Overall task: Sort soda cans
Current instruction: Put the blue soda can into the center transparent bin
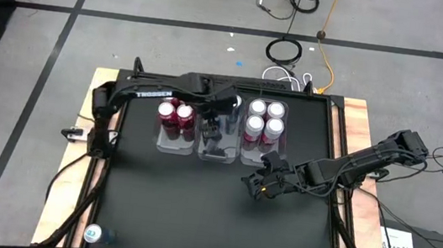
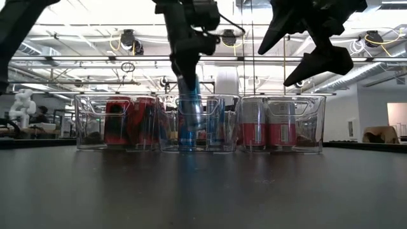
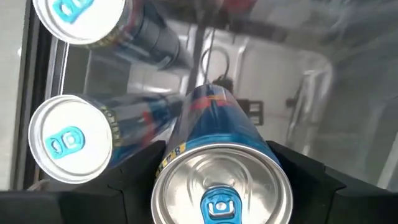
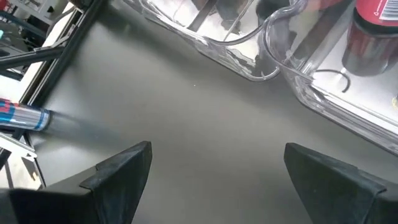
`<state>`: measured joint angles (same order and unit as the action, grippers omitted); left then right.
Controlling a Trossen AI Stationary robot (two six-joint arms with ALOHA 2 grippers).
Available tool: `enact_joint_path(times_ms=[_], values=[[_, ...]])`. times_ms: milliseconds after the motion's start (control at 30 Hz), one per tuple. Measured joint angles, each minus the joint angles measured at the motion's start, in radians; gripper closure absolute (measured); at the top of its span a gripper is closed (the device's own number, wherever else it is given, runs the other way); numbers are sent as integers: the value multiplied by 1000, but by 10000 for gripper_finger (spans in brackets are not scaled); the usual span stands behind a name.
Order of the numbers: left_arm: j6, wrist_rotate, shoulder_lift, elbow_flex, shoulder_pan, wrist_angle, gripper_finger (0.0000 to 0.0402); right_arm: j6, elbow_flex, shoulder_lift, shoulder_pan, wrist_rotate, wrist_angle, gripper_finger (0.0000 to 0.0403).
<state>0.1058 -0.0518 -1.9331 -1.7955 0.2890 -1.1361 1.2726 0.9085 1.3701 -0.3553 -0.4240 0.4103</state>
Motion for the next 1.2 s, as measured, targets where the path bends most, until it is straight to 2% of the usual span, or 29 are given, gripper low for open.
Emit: enact_joint_path(times_ms=[200,500,967,1200], values=[[62,-29,-52,-1,11,-27,134,10,0,0,0,0,0,44],[75,-36,-57,-1,78,-28,134,6,0,0,0,0,0,44],[-46,-33,-57,-1,72,-23,134,-27,0,0,0,1,2,44],[-45,-32,-57,0,71,-25,134,-27,0,0,0,3,2,44]])
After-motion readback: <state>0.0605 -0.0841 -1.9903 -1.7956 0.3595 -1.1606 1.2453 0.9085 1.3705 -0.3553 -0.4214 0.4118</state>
